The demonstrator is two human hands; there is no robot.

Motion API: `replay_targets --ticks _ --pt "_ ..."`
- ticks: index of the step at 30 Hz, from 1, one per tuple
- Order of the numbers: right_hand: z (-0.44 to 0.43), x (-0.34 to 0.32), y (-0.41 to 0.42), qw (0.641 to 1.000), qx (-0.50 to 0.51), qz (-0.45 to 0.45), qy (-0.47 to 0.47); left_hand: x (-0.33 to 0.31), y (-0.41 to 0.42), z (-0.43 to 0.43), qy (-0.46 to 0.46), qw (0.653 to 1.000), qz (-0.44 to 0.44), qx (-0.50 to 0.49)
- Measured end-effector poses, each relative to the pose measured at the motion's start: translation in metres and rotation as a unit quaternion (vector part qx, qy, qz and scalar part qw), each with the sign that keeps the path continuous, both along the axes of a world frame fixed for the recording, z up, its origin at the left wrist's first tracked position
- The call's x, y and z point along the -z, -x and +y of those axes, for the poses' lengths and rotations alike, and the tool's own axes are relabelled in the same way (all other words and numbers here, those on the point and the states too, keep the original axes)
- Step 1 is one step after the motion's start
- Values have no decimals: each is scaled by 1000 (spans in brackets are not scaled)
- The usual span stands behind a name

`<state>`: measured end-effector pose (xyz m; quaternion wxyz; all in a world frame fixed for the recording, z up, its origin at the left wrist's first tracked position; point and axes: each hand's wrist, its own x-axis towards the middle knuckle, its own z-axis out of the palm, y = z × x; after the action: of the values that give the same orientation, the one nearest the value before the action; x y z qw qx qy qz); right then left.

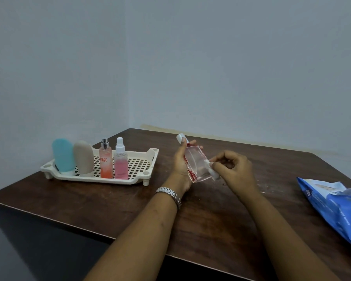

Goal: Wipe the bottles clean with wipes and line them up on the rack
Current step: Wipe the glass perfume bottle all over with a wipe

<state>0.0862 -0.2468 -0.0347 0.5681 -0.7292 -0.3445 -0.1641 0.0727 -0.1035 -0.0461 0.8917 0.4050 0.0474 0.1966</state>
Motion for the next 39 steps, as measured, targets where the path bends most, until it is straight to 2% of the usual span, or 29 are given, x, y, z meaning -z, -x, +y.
replay_targets --ticks 3,6,12,16,18,22,26,34,36,39 --pt "2 1 0 999 -7 21 -48 3 -3 -2 -13 999 -5 -33" --pt "-3 4 -7 994 30 39 -93 1 -1 -4 -32 997 11 -66" --pt "5 20 -12 999 43 -12 32 -9 8 12 -75 976 66 -193" --pt "9 20 -14 997 33 -42 58 -26 23 21 -121 970 33 -207" --pt "9 21 -16 995 32 -53 73 -39 30 29 -171 960 35 -220" --pt "10 24 -14 991 9 -83 105 -60 39 48 -317 920 76 -215" --pt "8 23 -12 990 5 -94 106 -78 50 62 -400 886 77 -221" --pt "9 23 -8 986 -2 -106 131 -110 71 105 -508 813 230 -169" --pt "9 23 -9 985 -4 -107 136 -114 74 110 -541 786 254 -159" --pt "7 24 -9 986 -10 -101 135 -116 72 113 -605 721 294 -164"
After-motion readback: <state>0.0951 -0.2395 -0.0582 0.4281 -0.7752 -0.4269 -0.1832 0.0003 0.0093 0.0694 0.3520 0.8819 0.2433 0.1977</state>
